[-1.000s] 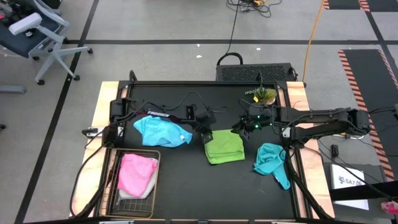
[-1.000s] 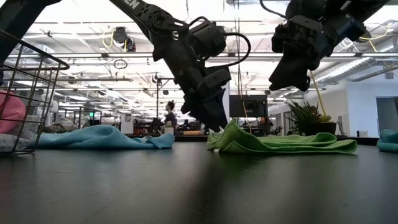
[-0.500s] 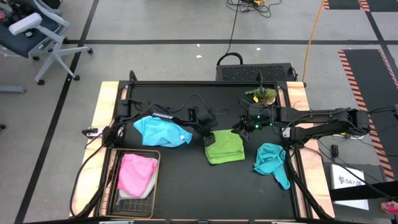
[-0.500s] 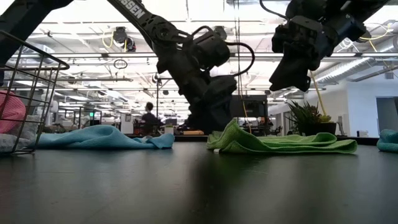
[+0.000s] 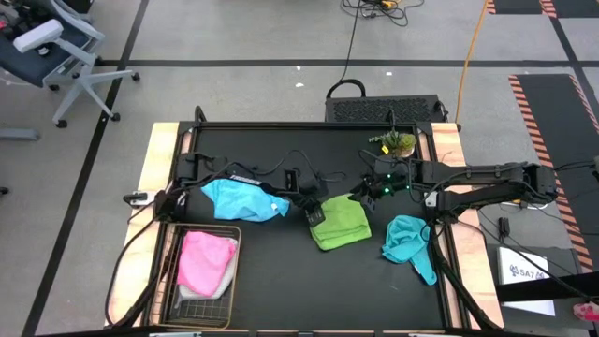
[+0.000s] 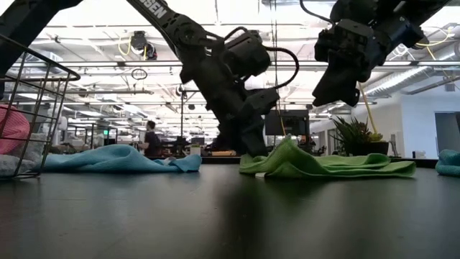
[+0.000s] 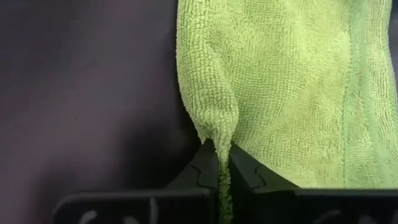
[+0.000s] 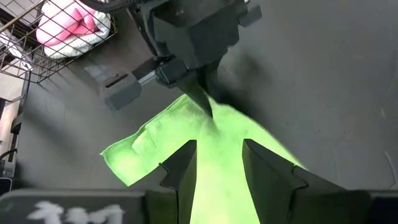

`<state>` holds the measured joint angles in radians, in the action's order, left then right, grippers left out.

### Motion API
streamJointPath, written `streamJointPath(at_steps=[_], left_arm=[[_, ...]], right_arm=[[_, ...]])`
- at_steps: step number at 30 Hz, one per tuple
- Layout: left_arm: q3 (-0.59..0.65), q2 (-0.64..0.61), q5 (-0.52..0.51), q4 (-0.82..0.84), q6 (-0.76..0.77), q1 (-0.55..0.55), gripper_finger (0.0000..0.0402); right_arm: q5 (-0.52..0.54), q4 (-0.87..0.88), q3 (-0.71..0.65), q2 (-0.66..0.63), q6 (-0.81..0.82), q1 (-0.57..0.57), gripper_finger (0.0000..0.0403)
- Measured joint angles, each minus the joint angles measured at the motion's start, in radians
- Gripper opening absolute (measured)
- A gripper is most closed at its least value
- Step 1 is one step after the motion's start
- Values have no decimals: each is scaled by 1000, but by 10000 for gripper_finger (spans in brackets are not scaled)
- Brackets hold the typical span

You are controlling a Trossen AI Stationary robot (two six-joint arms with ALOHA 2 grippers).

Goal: Fold microfiber towels
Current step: Put the folded green microfiber cloth into the wire basket

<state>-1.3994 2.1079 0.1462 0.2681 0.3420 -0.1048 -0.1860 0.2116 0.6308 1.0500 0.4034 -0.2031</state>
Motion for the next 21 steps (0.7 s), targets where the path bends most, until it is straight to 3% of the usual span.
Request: streamJointPath(at_steps=[5,12,21], left_arm=[[1,-102,-105,83,40,0,4],[0,-327,-356,247,90,58,3],[-1,-659,-634,461,311,185,1]], right_arm=[[0,-1,0,0,0,0,122],[2,-3,0,-9,-29,0,122],[1,-11,0,-10,-58,-1,122]])
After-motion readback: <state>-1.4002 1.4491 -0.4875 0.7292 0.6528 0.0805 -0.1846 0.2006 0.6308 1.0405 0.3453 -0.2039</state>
